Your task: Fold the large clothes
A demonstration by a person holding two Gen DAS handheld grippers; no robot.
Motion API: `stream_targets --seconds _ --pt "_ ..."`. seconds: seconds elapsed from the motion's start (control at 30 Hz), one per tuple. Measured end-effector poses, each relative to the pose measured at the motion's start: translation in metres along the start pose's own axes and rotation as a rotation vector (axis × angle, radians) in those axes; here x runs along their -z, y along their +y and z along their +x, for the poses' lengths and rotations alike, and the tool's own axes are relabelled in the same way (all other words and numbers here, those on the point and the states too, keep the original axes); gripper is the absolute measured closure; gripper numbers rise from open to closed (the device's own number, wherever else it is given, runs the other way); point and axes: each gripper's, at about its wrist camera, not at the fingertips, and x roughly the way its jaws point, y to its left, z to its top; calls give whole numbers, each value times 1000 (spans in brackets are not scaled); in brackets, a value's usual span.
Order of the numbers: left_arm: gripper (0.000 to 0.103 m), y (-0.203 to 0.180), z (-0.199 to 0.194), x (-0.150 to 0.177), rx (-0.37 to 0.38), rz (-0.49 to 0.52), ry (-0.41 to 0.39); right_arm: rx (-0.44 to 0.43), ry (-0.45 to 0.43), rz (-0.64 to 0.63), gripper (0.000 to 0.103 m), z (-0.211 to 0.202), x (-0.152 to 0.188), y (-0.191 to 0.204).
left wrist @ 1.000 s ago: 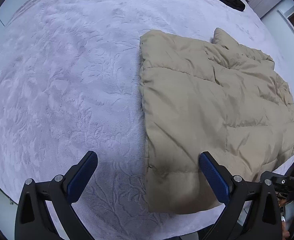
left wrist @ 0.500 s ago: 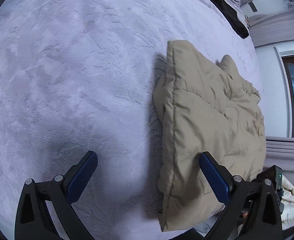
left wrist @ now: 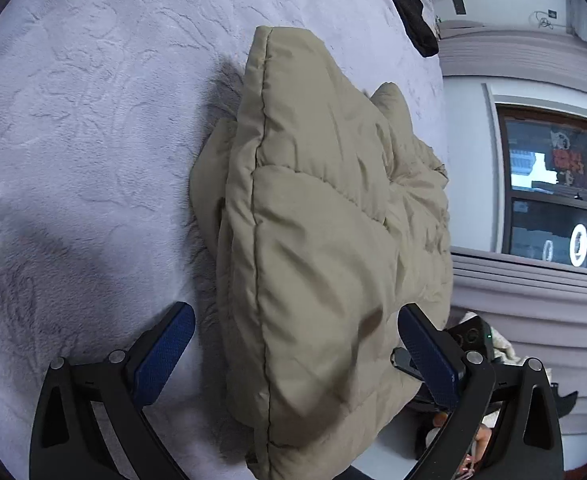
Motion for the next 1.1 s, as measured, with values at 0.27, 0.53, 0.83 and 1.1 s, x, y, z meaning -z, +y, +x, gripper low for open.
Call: stream_targets --seconds 0.27,0.53,0.83,1.1 --pt "1 -12 43 -27 206 26 123 -86 -48 -106 77 -26 5 24" --pt "70 -34 72 -24 218 74 191 -3 -11 -132 76 -25 4 23" --pt "75 -84 44 -14 205 174 99 156 107 -298 47 -44 12 39" --pt "75 -111 49 -10 98 187 90 267 -25 -412 41 -109 3 59"
